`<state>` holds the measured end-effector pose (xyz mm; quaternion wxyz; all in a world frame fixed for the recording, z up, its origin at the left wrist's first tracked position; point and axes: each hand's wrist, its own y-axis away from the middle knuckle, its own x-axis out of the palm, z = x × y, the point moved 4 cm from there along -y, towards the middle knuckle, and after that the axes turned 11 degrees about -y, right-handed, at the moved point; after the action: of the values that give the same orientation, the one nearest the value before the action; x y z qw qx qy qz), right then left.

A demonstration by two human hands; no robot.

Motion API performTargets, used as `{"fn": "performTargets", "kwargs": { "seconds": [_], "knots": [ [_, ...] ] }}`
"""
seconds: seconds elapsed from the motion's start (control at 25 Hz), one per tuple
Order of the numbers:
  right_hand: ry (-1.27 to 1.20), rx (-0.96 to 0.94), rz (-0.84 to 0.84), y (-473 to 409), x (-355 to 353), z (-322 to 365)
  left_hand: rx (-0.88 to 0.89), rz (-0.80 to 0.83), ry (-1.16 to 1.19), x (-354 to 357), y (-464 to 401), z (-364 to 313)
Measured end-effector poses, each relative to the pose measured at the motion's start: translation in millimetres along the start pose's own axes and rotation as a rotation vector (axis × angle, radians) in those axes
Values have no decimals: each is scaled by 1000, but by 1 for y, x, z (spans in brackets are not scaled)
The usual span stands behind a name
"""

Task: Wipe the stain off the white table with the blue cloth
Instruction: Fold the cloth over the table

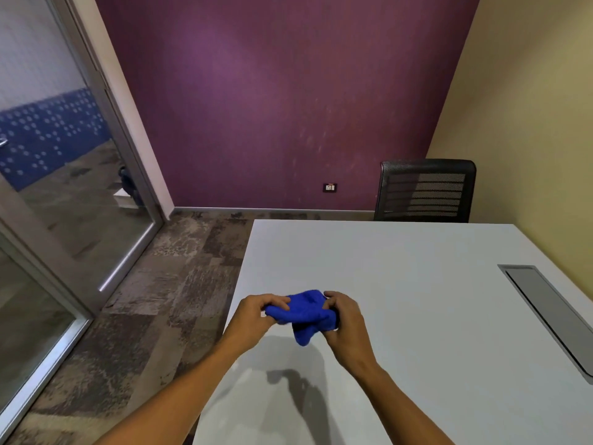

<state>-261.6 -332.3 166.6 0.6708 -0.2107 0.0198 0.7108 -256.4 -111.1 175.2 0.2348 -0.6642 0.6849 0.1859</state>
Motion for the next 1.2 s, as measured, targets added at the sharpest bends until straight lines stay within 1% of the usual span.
{"fn": "performTargets", "kwargs": {
  "seconds": [0.04, 0.08, 0.12, 0.16, 0.2, 0.24, 0.28, 0.32, 0.4, 0.44, 0.48, 0.52, 0.56, 0.64, 0.68, 0.76, 0.8, 0.84, 0.88, 0.92, 0.96, 1.0, 1.04, 1.08, 1.12, 1.16, 1.2],
  "knots": [
    [177, -104, -31, -5, 6, -2, 70, -64, -103, -2, -7, 4],
    [311, -168, -46, -11, 13, -6, 144, -108, -211, -2, -14, 7],
    [386, -172, -22, -20, 19, -14, 195, -136, -284, -1, -22, 12],
    [416, -136, 23, -30, 26, -23, 210, -148, -316, 1, -31, 18],
    [446, -85, 63, -41, 32, -33, 191, -159, -311, 2, -41, 26],
    [477, -34, 93, -51, 37, -40, 131, -143, -262, 4, -52, 34],
    [496, -8, 114, -63, 42, -49, 30, -95, -142, 6, -63, 45],
    [510, 0, 129, -74, 47, -58, -112, -28, 59, 8, -73, 54],
    [453, 63, 143, -94, 55, -69, -450, 134, 523, 15, -88, 71],
    [406, 76, 133, -105, 59, -74, -584, 200, 692, 19, -98, 80],
    [363, 81, 126, -116, 64, -80, -639, 255, 776, 20, -109, 85],
    [316, 80, 130, -124, 69, -82, -649, 270, 808, 20, -121, 87],
    [275, 87, 133, -130, 73, -82, -640, 236, 797, 19, -135, 86],
    [198, 170, 116, -138, 82, -89, -648, 68, 639, 15, -163, 86],
    [165, 238, 53, -139, 86, -94, -658, 2, 550, 13, -176, 86],
    [91, 404, -170, -135, 91, -103, -631, -49, 453, 9, -200, 83],
    [-6, 507, -252, -131, 96, -112, -611, -50, 420, 8, -211, 80],
    [-240, 676, -323, -127, 106, -117, -593, -39, 396, 8, -220, 78],
    [-552, 879, -359, -126, 122, -118, -571, -30, 384, 7, -229, 75],
    [-883, 1070, -328, -128, 140, -114, -557, -25, 384, 6, -237, 73],
    [-1138, 1167, -269, -135, 155, -110, -545, -22, 396, 5, -244, 71],
    [-1343, 1191, -229, -147, 166, -108, -536, -22, 414, 3, -250, 72],
    [-1485, 1156, -244, -160, 173, -110, -529, -23, 444, 1, -256, 74],
    [-1604, 1093, -298, -175, 176, -111, -522, -33, 477, -2, -260, 76],
    [-1680, 1030, -391, -191, 176, -114, -521, -43, 503, -6, -263, 79],
    [-1695, 961, -464, -207, 174, -118, -517, -54, 522, -11, -266, 85],
    [-1678, 898, -495, -222, 170, -121, -514, -63, 532, -17, -269, 90]
  ]
}}
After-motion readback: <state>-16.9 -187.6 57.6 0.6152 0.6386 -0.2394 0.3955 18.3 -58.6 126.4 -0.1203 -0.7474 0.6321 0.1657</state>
